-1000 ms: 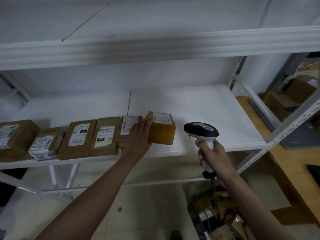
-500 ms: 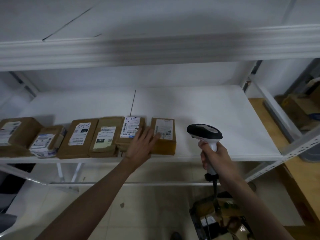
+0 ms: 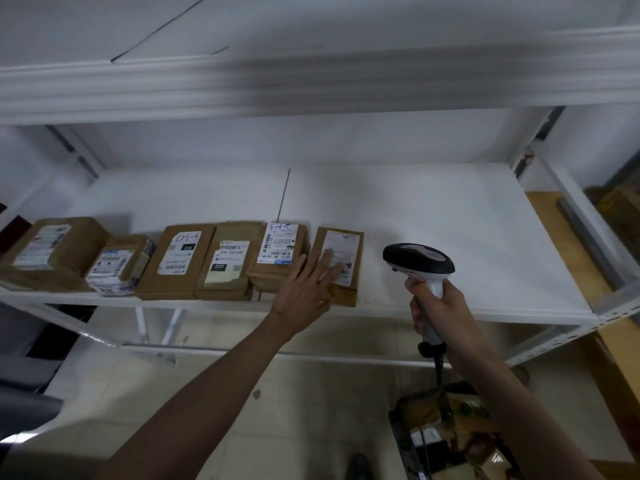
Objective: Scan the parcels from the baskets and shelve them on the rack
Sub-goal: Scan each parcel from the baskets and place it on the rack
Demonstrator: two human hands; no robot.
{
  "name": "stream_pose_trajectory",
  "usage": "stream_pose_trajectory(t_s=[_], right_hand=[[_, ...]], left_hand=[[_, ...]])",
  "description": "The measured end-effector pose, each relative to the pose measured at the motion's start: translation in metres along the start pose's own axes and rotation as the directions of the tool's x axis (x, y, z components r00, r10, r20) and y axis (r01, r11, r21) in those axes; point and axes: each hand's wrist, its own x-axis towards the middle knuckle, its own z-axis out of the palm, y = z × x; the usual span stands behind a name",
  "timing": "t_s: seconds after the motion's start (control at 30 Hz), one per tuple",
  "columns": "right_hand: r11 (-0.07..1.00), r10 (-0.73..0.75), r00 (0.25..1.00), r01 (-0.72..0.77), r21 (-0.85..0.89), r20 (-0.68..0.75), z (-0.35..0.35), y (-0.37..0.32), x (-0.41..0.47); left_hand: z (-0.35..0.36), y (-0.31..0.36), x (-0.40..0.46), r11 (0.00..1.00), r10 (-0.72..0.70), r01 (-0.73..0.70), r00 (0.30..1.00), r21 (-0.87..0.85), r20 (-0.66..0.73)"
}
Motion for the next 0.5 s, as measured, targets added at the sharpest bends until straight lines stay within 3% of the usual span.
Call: stream_pose_trajectory(t_s=[0.37, 0.5], right_hand=[[0.996, 0.012, 1.0, -0.013, -0.086, -0.013, -0.006, 0.008, -0.02], [0.997, 0.03, 0.998, -0.034, -0.073, -0.06, -0.008, 0.01, -0.045]], left_hand=[[-0.01, 0.002, -0.003, 0.998, -0.055, 0.056, 0.998, -0.025, 0.038], [-0.027, 0.009, -0.011, 0.996, 0.002, -0.007, 0.999, -0.089, -0.053]])
